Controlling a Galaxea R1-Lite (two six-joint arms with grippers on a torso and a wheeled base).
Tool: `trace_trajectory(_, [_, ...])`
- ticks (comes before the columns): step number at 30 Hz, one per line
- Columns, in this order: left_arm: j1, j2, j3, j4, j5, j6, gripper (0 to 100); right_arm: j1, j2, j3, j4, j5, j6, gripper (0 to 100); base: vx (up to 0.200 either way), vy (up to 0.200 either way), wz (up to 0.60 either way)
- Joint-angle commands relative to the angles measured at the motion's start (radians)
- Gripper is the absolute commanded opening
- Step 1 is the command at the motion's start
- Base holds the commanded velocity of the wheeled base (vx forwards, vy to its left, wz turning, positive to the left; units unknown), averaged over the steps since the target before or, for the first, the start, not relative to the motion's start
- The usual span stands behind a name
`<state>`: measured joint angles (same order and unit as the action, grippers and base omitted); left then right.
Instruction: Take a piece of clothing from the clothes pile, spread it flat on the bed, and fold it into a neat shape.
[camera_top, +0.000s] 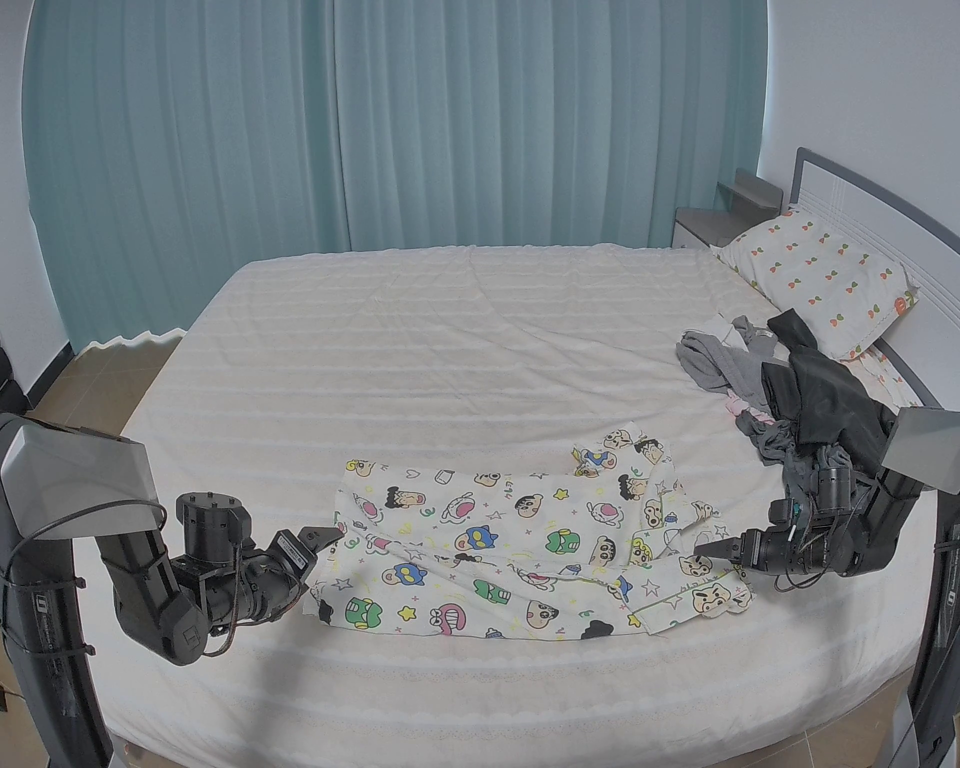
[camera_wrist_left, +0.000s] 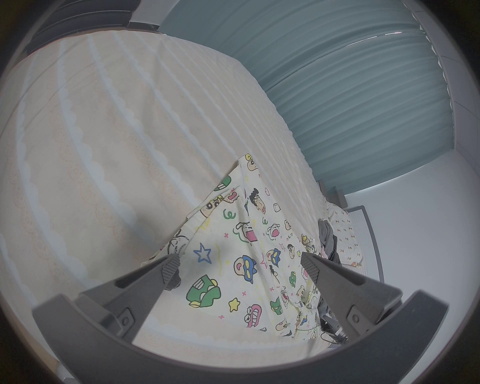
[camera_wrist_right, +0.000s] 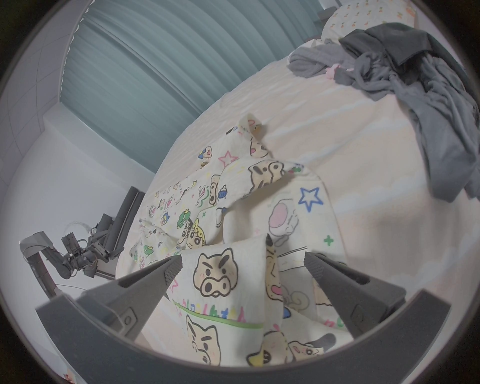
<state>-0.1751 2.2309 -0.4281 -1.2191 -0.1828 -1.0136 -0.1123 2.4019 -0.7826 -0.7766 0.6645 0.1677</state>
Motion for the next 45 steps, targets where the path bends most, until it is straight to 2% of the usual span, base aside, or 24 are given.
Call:
trace_trajectory(1, [0.000, 0.003, 0.002, 0.000, 0.000, 0.000, 100, 0.002, 0.013, -0.014, 0.020, 0.057, 0.000, 0, 0.000, 0.000, 0.00])
trace_trajectory(9, [0.000, 0.003, 0.002, 0.000, 0.006, 0.000, 100, -0.010, -0.004, -0.003, 0.028, 0.121, 0.000, 0, 0.000, 0.000, 0.00])
trace_trajectory(18, [0.000, 0.003, 0.002, 0.000, 0.008, 0.000, 100, -0.018, -0.066, 0.046, 0.017, 0.234, -0.005, 0, 0.000, 0.000, 0.00])
trace_trajectory(24, [0.000, 0.004, 0.002, 0.000, 0.008, 0.000, 100, -0.017, -0.089, 0.051, 0.008, 0.239, -0.005, 0, 0.000, 0.000, 0.00])
trace_trajectory(31, [0.000, 0.004, 0.000, 0.000, 0.008, -0.013, 100, -0.033, -0.084, 0.057, -0.089, 0.238, 0.007, 0, 0.000, 0.000, 0.00])
trace_trajectory(45, [0.002, 0.004, -0.003, 0.000, 0.009, -0.014, 100, -0.030, -0.079, 0.060, -0.090, 0.225, 0.003, 0, 0.000, 0.000, 0.00])
